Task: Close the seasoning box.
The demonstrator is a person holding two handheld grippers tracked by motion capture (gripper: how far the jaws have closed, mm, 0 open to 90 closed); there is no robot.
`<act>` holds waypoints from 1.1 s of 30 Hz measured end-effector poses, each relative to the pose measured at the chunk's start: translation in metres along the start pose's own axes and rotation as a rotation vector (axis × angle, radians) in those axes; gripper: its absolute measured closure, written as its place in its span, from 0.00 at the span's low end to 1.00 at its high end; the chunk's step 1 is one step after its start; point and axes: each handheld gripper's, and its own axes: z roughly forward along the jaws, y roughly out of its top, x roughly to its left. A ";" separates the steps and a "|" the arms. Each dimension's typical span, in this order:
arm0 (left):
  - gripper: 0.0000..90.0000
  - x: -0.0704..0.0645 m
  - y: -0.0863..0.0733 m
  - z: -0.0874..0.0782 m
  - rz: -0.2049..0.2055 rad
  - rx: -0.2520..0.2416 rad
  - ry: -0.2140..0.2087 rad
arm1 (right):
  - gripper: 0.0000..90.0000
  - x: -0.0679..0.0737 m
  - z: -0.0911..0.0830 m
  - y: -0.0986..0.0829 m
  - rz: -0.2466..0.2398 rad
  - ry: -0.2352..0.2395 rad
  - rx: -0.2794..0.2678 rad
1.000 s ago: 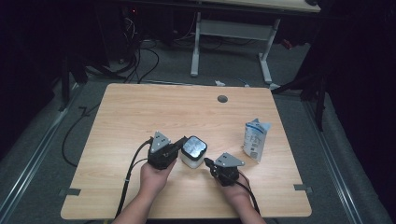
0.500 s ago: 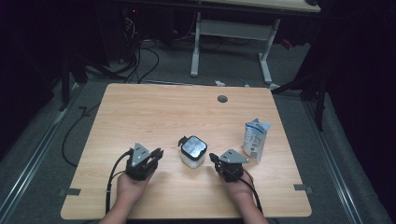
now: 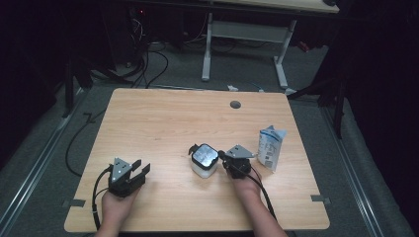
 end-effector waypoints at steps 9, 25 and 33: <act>0.65 0.015 0.000 -0.005 -0.054 -0.016 0.024 | 1.00 0.010 -0.004 0.006 -0.021 0.030 -0.008; 0.65 0.015 0.000 -0.005 -0.049 -0.013 0.025 | 1.00 0.035 -0.029 -0.008 -0.041 0.058 -0.039; 0.65 0.013 -0.001 -0.003 -0.046 -0.008 0.024 | 1.00 0.044 -0.035 -0.011 -0.051 0.077 -0.053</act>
